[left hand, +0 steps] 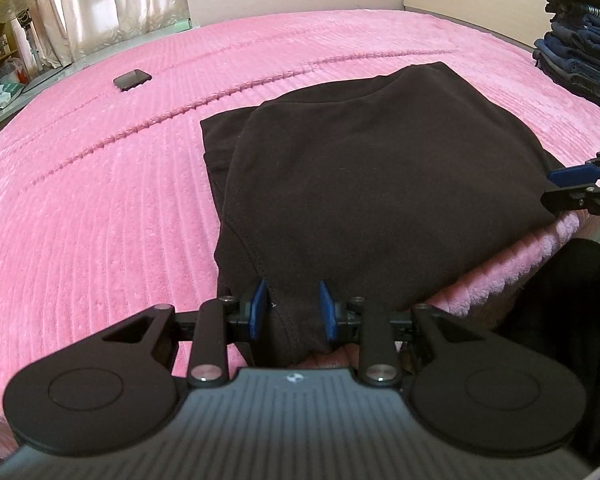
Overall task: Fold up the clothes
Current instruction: 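Grasp the folded sweater edge with the left gripper while the right gripper grasps it too, then lift the folded sweater with both grippers and carry it toward the clothes stack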
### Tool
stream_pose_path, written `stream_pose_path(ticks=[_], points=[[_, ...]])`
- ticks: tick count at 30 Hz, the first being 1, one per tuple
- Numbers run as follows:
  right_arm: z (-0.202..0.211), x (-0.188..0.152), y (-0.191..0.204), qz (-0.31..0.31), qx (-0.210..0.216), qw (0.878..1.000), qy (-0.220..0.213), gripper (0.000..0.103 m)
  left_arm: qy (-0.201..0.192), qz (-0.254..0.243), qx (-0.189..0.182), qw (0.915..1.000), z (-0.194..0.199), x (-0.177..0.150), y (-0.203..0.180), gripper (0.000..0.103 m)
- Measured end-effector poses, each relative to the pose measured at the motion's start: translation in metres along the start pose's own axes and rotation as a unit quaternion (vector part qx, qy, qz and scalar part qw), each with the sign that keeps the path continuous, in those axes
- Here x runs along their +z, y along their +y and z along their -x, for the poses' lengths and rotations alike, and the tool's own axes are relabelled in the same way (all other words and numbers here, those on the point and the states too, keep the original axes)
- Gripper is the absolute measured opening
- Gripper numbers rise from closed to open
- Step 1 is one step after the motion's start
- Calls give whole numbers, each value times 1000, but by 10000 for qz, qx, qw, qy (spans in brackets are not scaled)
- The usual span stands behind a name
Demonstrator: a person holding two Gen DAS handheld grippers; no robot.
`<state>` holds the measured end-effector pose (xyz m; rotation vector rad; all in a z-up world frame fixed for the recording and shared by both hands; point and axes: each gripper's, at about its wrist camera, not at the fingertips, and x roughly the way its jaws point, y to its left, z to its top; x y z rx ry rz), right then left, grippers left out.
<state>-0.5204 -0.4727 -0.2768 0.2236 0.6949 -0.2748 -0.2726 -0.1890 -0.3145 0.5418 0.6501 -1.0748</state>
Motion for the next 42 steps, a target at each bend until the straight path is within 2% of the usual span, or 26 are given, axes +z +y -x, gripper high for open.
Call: stream_pose_path(ticks=[4, 6, 7, 9, 10, 12, 14, 16, 18, 20, 21, 22, 23, 25, 26, 28, 30, 33, 35, 36, 37, 38, 39, 40, 42], points=[[9, 4, 5, 226, -139, 9995, 148, 67, -14, -29, -26, 10000, 3, -1, 1, 25], [20, 4, 15, 641, -540, 9965, 2, 69, -40, -100, -23, 9999, 7, -1, 1, 27], [26, 2, 21, 933, -641, 9935, -108, 69, -88, -203, 26, 9998, 12, -1, -1, 34], [32, 0, 31, 1473, -636, 9868, -204, 70, -320, -711, 123, 9969, 26, -4, -10, 43], [35, -2, 36, 1735, -621, 9826, -236, 71, -481, -1130, 118, 9924, 34, -8, -18, 46], [30, -6, 48, 2372, -638, 9692, -173, 73, -568, -1883, 190, 9803, 39, -18, -37, 48], [17, -10, 58, 2996, -639, 9519, -38, 73, -642, -2613, 260, 9628, 43, -27, -55, 48], [3, -11, 65, 3479, -665, 9351, 52, 73, -539, -3003, 356, 9516, 34, -35, -68, 48], [-14, -12, 69, 3918, -699, 9172, 218, 73, -513, -3140, 392, 9472, 28, -35, -77, 48], [-27, -11, 71, 4227, -713, 9029, 320, 73, -592, -3119, 401, 9474, 26, -32, -82, 49], [-30, -8, 70, 4251, -730, 9017, 292, 72, -625, -3095, 400, 9480, 24, -29, -84, 50], [-33, -5, 68, 4221, -757, 9031, 244, 68, -640, -3096, 422, 9478, 23, -26, -85, 51], [-35, -1, 66, 4179, -716, 9054, 234, 46, -653, -3101, 445, 9474, 21, -24, -87, 51], [-36, 4, 65, 4183, -602, 9060, 235, 35, -600, -3243, 530, 9425, 14, -19, -90, 55], [-35, 5, 66, 4182, -566, 9063, 217, 26, -575, -3377, 600, 9376, 10, -19, -93, 55], [-30, 8, 69, 4125, -521, 9093, 157, 25, -557, -3737, 793, 9225, 2, -20, -98, 55], [-24, 11, 66, 3945, -518, 9174, 84, 25, -557, -4016, 915, 9095, -4, -19, -101, 55], [-17, 8, 67, 3749, -539, 9255, 20, 25, -531, -4477, 1125, 8855, -12, -23, -107, 54], [-16, 0, 69, 3774, -570, 9243, 16, 25, -490, -4734, 1205, 8712, -17, -25, -108, 49], [-17, -2, 71, 3793, -588, 9234, 18, 25, -451, -4752, 1143, 8713, -18, -24, -107, 40], [-16, -4, 72, 3810, -615, 9225, 0, 28, -412, -4761, 1081, 8717, -19, -23, -106, 25], [-16, -7, 74, 3835, -658, 9212, -53, 52, -365, -4679, 1026, 8770, -18, -20, -103, 23], [-14, -9, 77, 3839, -749, 9201, -182, 69, -324, -4592, 970, 8824, -18, -17, -100, 20], [-10, -11, 79, 3802, -771, 9209, -368, 91, -343, -4459, 901, 8899, -15, -12, -96, 19], [-8, -10, 84, 3779, -598, 9225, -502, 92, -385, -4185, 762, 9042, -8, -2, -90, 18]])
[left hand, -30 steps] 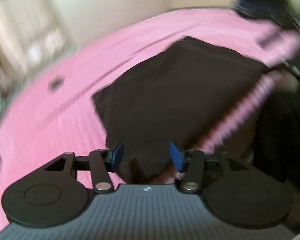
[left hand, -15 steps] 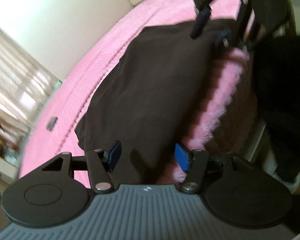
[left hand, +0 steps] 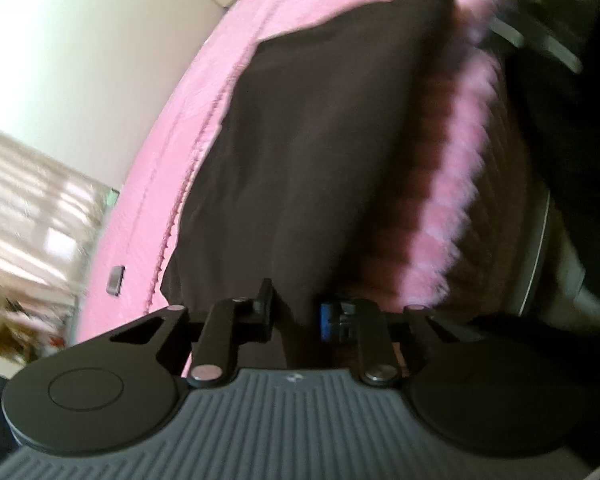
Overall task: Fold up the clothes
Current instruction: 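Lift the folded sweater with both grippers and carry it toward the clothes stack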
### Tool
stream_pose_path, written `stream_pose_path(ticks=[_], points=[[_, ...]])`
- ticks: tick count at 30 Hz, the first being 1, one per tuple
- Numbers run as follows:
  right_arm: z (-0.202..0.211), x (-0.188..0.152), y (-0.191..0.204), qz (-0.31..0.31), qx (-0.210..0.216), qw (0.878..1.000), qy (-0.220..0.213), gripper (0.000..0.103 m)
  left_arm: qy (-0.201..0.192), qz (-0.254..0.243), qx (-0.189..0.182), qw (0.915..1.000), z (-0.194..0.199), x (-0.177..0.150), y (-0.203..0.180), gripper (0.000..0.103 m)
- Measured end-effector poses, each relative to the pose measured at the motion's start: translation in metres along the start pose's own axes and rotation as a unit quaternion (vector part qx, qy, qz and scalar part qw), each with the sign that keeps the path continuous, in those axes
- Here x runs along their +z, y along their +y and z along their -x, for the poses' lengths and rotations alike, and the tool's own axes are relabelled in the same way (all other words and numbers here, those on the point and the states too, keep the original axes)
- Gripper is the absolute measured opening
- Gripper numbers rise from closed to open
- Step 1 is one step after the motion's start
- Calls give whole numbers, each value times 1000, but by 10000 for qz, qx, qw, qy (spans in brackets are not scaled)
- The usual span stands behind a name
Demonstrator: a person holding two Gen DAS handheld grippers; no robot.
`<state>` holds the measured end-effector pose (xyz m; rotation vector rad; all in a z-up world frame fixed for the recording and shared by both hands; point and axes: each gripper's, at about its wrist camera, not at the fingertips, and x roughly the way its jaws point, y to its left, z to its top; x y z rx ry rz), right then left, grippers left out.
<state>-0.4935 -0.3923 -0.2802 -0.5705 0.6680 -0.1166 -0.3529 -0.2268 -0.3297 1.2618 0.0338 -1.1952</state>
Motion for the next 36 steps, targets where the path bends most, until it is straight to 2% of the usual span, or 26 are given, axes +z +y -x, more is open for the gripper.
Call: stream_pose_path(ticks=[4, 6, 7, 9, 10, 13, 16, 20, 27, 33, 36], points=[[-20, 9, 6, 341, -79, 9994, 2, 91, -221, 772, -219, 9965, 11, 1, 33, 17], [-32, 8, 3, 490, -189, 9985, 160, 70, -291, 959, -318, 9945, 14, 0, 44, 17], [-39, 7, 2, 656, -279, 9970, 307, 56, -319, 986, -346, 9940, 15, 0, 47, 17], [-51, 1, 3, 1066, -421, 9915, 618, 51, -350, 924, -371, 9944, 18, -2, 47, 17], [-54, -2, 2, 1178, -415, 9896, 714, 30, -363, 889, -380, 9947, 19, -3, 46, 17], [-43, -4, 1, 1128, -459, 9900, 705, 21, -364, 790, -341, 9956, 21, -6, 37, 18], [-31, 2, 3, 1104, -491, 9904, 669, 20, -300, 238, 0, 9993, 20, -4, 9, 22], [-24, 7, 7, 1114, -483, 9904, 658, 19, -117, -413, 290, 9987, 15, -11, -19, 23], [-28, 0, -2, 932, -276, 9940, 504, 19, -73, -164, 45, 9998, 8, -14, -11, 15], [-39, 3, -27, 482, 294, 9981, 253, 19, -127, 650, -597, 9960, -9, -19, 21, 14], [-40, 12, -42, 394, 637, 9966, 349, 19, -58, 747, -879, 9933, -7, -10, 30, 14]])
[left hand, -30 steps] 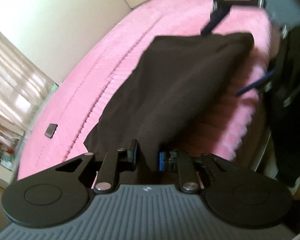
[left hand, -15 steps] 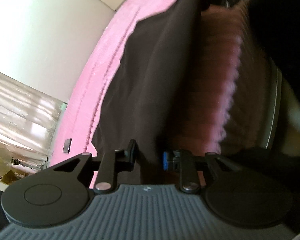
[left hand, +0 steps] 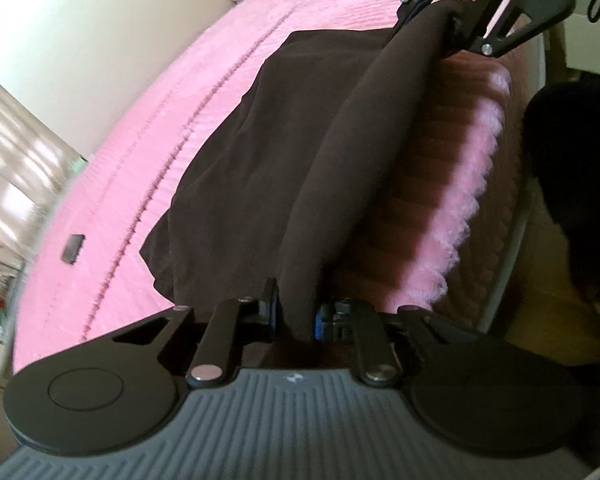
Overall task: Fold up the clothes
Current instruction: 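Lift the folded sweater with both grippers and carry it toward the clothes stack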
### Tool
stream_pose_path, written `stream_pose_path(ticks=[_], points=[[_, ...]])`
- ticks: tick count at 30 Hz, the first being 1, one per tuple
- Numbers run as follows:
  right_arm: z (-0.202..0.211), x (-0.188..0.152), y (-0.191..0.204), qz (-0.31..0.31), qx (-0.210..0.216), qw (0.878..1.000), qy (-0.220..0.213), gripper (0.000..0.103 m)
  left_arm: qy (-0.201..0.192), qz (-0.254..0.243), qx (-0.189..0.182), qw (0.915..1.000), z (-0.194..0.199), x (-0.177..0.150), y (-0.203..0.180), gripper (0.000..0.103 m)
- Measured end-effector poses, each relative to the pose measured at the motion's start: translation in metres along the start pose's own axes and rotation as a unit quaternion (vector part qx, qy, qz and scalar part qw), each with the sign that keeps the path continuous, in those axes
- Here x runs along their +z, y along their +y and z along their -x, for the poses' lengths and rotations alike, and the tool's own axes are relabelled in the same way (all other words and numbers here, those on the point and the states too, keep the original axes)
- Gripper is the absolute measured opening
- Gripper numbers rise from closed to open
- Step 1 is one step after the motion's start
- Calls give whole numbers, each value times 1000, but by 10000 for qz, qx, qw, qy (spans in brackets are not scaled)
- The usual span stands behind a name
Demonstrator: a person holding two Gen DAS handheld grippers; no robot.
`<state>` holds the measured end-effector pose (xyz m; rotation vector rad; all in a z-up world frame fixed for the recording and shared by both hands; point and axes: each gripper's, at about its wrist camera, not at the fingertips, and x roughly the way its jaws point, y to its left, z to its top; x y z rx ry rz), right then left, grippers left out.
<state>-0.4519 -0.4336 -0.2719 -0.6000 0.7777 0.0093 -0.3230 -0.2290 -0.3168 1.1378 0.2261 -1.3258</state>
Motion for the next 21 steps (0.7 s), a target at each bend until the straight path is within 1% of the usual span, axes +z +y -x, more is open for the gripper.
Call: stream_pose_path(ticks=[2, 5, 8, 11, 14, 16, 19, 21], points=[[3, 11, -13, 24, 265, 9994, 198, 18, 123, -58, -181, 9997, 4, 7, 7, 14], [21, 31, -35, 43, 493, 9977, 471, 17, 298, -139, -411, 9986, 18, 26, 28, 13], [60, 63, -72, -16, 508, 9961, 720, 17, 346, -218, -613, 9973, 44, 58, 63, 13], [114, 93, -112, -152, 468, 9937, 1003, 17, 220, -344, -806, 9959, 77, 96, 99, 13], [172, 110, -145, -442, 367, 9889, 1372, 17, 2, -546, -1055, 9929, 107, 143, 129, 13], [204, 116, -166, -695, 248, 9837, 1642, 17, -218, -705, -1292, 9889, 122, 176, 143, 13], [248, 113, -191, -1093, -217, 9752, 1915, 17, -688, -932, -1592, 9804, 136, 221, 157, 13], [273, 105, -207, -1340, -590, 9676, 2057, 17, -1082, -1236, -1691, 9718, 138, 251, 159, 13]])
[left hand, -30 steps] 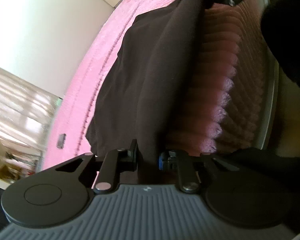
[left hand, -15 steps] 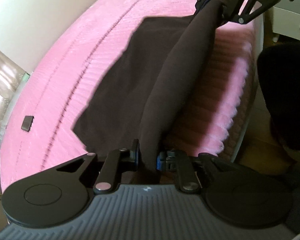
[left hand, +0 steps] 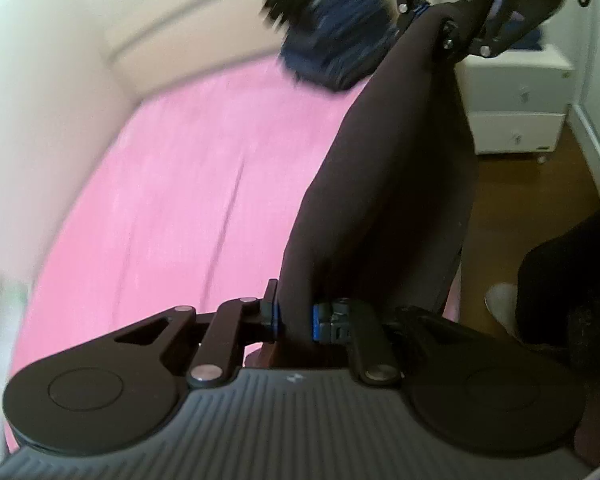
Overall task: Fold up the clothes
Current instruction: 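Lift the folded sweater with both grippers and carry it toward the clothes stack, then lower the sweater onto the top of the clothes stack with both grippers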
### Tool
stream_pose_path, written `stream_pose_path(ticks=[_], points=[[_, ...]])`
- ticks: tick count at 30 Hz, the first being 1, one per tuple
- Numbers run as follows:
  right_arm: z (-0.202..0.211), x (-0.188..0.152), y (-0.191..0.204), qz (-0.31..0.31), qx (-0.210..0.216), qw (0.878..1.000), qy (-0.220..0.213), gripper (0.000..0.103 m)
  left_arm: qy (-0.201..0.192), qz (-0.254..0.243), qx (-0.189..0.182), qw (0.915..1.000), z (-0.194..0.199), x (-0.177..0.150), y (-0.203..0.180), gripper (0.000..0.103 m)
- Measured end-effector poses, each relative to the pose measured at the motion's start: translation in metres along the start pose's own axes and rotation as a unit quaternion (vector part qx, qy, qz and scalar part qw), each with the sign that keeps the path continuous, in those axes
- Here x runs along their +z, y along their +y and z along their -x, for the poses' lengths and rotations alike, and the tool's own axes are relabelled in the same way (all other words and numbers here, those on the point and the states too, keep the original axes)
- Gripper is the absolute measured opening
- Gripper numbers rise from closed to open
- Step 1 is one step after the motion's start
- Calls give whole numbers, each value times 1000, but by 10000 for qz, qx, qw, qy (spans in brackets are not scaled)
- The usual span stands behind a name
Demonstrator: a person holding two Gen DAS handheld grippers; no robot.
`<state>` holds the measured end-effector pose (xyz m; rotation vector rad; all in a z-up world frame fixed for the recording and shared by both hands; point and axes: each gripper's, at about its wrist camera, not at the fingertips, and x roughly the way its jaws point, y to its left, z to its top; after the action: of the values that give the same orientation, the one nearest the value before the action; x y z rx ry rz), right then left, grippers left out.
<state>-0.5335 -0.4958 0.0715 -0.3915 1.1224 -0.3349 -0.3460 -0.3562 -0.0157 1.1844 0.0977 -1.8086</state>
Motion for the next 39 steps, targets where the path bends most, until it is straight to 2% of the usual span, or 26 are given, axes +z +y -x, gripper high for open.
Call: stream_pose_path(ticks=[4, 8, 10, 12, 14, 17, 18, 19, 23, 26, 27, 29, 31, 33, 35, 36, 38, 39], points=[[39, -32, -52, -566, -827, 9948, 156, 17, -703, -859, -5, 9938, -19, 79, 20, 13], [70, -72, -126, -1010, -1740, 9795, 88, 17, -1497, -1520, 138, 9769, -41, 181, 49, 13], [82, -98, -170, -1131, -2179, 9694, 0, 17, -1863, -1744, 328, 9663, -51, 237, 47, 13], [90, -127, -219, -1182, -2451, 9622, -121, 17, -2119, -1908, 538, 9570, -68, 294, 50, 13], [95, -162, -276, -1127, -2662, 9568, -312, 17, -2308, -1909, 721, 9514, -88, 357, 55, 13], [98, -210, -365, -940, -2824, 9531, -554, 17, -2430, -1908, 1027, 9455, -121, 449, 60, 13], [98, -224, -397, -827, -2902, 9515, -609, 17, -2377, -1856, 1072, 9474, -131, 481, 62, 13], [98, -238, -431, -713, -2997, 9490, -678, 17, -2345, -1923, 1203, 9453, -142, 512, 64, 13], [93, -286, -547, -481, -3421, 9332, -994, 17, -2432, -1896, 1632, 9372, -184, 627, 77, 13], [69, -320, -589, -314, -3531, 9292, -1046, 17, -2388, -1966, 1912, 9315, -226, 678, 75, 13], [57, -332, -597, -318, -3476, 9316, -1017, 17, -2365, -1993, 1990, 9299, -241, 694, 73, 13], [17, -361, -593, -383, -3099, 9466, -799, 17, -2150, -2111, 1814, 9361, -279, 698, 58, 13], [-26, -388, -576, -297, -2695, 9613, -490, 17, -1705, -2186, 1440, 9500, -329, 685, 33, 13], [-66, -413, -555, -315, -2062, 9779, -146, 17, -1173, -2326, 1027, 9600, -378, 664, 4, 14], [-79, -426, -533, -173, -1832, 9829, 13, 18, -624, -2492, 628, 9644, -423, 643, -27, 14], [-85, -432, -522, -74, -1755, 9844, 75, 19, -497, -2535, 569, 9644, -434, 634, -39, 14], [-77, -440, -509, -81, -1785, 9839, 79, 27, -559, -2450, 731, 9651, -435, 625, -50, 14], [-69, -446, -509, -181, -1804, 9834, 58, 27, -574, -2266, 737, 9695, -431, 625, -48, 14]])
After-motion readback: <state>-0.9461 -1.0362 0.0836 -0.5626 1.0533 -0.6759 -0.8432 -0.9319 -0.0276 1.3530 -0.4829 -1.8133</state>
